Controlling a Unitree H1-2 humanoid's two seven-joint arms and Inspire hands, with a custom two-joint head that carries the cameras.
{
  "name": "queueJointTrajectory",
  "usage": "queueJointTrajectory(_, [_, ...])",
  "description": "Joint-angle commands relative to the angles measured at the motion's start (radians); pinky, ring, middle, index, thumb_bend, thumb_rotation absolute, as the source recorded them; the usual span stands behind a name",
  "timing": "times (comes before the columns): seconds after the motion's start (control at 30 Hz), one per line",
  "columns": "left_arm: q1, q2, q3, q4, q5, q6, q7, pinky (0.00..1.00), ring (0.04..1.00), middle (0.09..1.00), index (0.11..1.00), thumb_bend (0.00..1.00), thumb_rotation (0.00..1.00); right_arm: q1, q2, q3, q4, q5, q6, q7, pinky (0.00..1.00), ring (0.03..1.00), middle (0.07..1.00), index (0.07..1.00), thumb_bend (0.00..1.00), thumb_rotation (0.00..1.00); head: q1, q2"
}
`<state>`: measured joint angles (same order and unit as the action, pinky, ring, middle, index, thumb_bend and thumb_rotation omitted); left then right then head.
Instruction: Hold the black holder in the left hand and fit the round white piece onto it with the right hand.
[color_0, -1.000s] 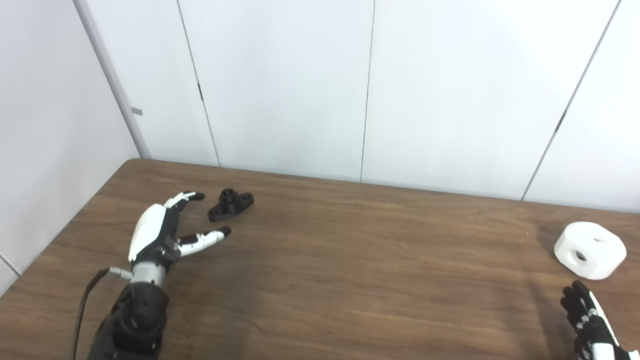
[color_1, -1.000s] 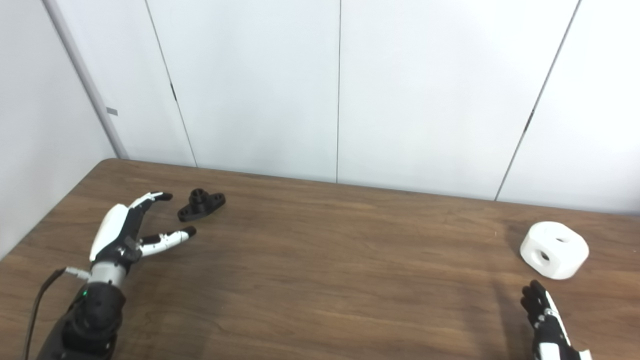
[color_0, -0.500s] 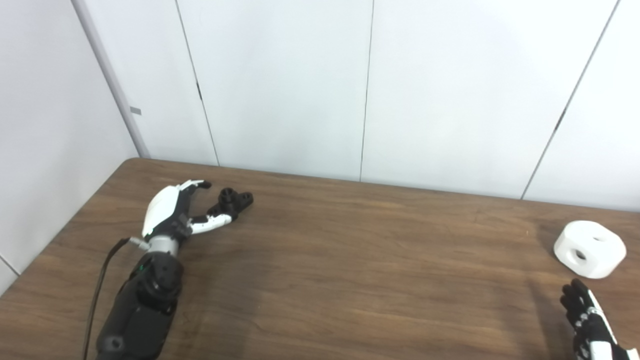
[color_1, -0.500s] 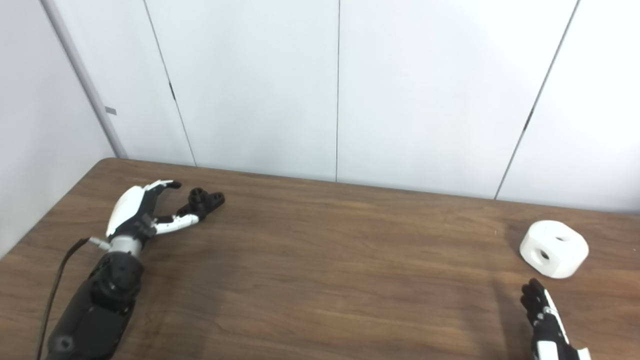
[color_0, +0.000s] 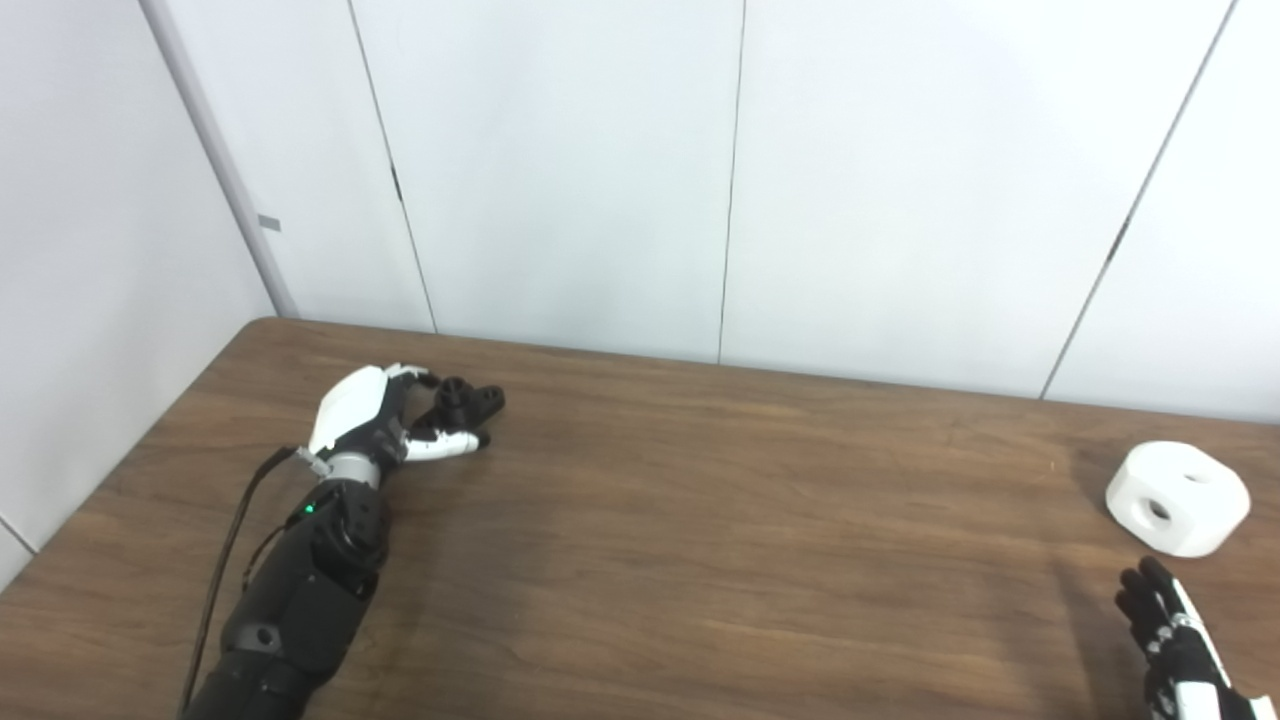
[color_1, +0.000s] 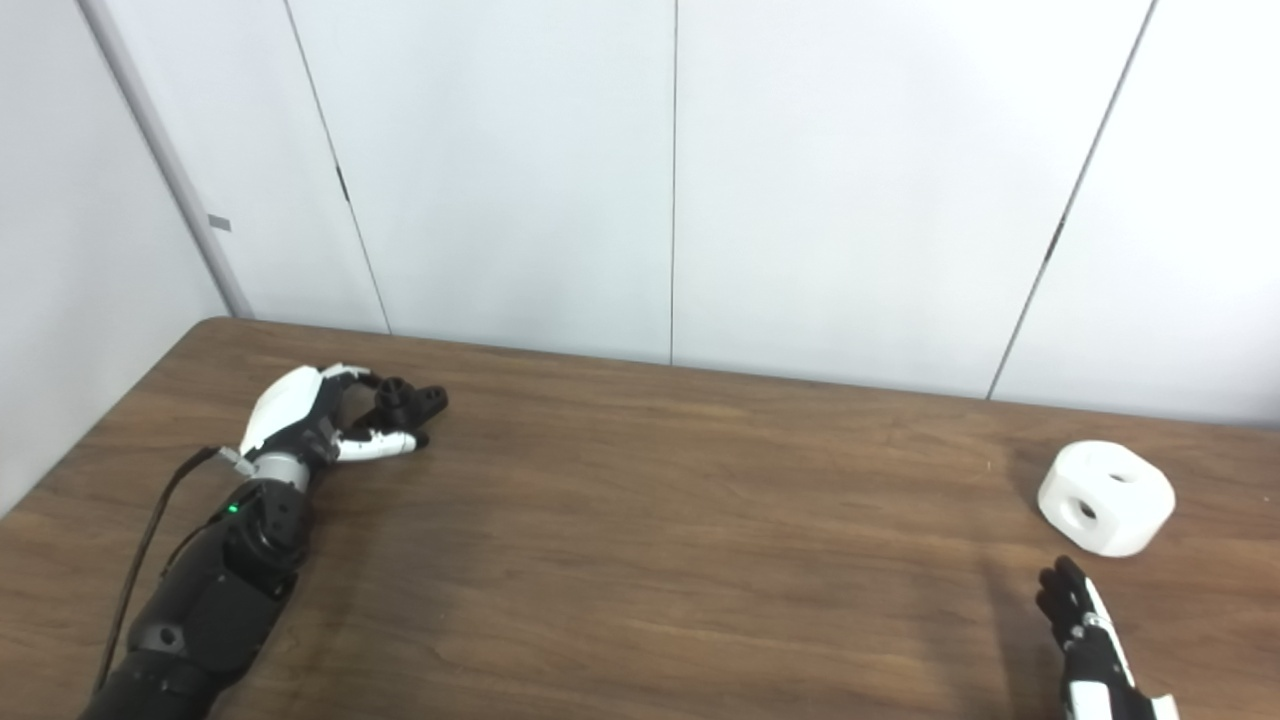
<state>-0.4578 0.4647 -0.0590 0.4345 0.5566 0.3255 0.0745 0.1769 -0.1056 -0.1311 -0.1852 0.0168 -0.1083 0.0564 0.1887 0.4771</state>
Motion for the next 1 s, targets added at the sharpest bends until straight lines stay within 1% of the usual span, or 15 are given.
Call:
queueJointTrajectory(0.0, [-0.065, 0.046, -0.008, -0.007, 0.035, 0.018, 0.015, 1.00, 1.000, 0.948, 0.779, 0.91, 0.38, 0.029, 0.021, 0.013, 0.010, 0.013, -0.019, -0.007, 1.00, 0.958, 0.947, 0.943, 0.58, 1.00, 0.001, 0.001])
queueJointTrajectory(0.2, [-0.088, 0.060, -0.053, 0.031, 0.055, 0.061, 0.010, 1.00, 1.000, 0.946, 0.754, 0.91, 0.39, 0.032, 0.021, 0.012, 0.006, 0.021, -0.015, -0.007, 1.00, 0.953, 0.944, 0.946, 0.57, 1.00, 0.002, 0.004])
queueJointTrajectory(0.3, [-0.091, 0.063, -0.062, 0.044, 0.056, 0.060, 0.013, 1.00, 1.000, 0.942, 0.749, 0.91, 0.39, 0.031, 0.021, 0.011, 0.009, 0.021, -0.020, -0.009, 1.00, 0.951, 0.942, 0.943, 0.57, 1.00, 0.002, 0.004])
queueJointTrajectory(0.43, [-0.093, 0.065, -0.066, 0.062, 0.050, 0.051, 0.019, 1.00, 1.000, 0.940, 0.744, 0.91, 0.40, 0.033, 0.020, 0.012, 0.005, 0.017, -0.014, -0.011, 1.00, 0.952, 0.939, 0.940, 0.56, 1.00, 0.001, 0.008])
queueJointTrajectory(0.53, [-0.088, 0.063, -0.062, 0.055, 0.043, 0.051, 0.018, 1.00, 0.998, 0.938, 0.745, 0.90, 0.39, 0.032, 0.021, 0.013, 0.005, 0.016, -0.017, -0.012, 1.00, 0.947, 0.935, 0.937, 0.56, 1.00, 0.001, 0.008])
queueJointTrajectory(0.73, [-0.085, 0.062, -0.056, 0.053, 0.024, 0.037, 0.010, 1.00, 0.989, 0.931, 0.744, 0.90, 0.39, 0.029, 0.018, 0.015, 0.011, 0.005, -0.022, -0.017, 1.00, 0.947, 0.933, 0.935, 0.59, 1.00, -0.001, 0.011])
queueJointTrajectory(0.83, [-0.082, 0.063, -0.058, 0.043, 0.020, 0.040, -0.001, 1.00, 0.990, 0.931, 0.745, 0.89, 0.39, 0.030, 0.016, 0.014, 0.008, 0.007, -0.022, -0.018, 1.00, 0.944, 0.931, 0.932, 0.59, 1.00, 0.000, 0.013])
queueJointTrajectory(0.97, [-0.076, 0.059, -0.058, 0.033, 0.018, 0.035, 0.000, 1.00, 0.985, 0.925, 0.723, 0.89, 0.38, 0.031, 0.012, 0.014, 0.002, 0.007, -0.020, -0.017, 1.00, 0.938, 0.933, 0.938, 0.59, 1.00, 0.001, 0.017])
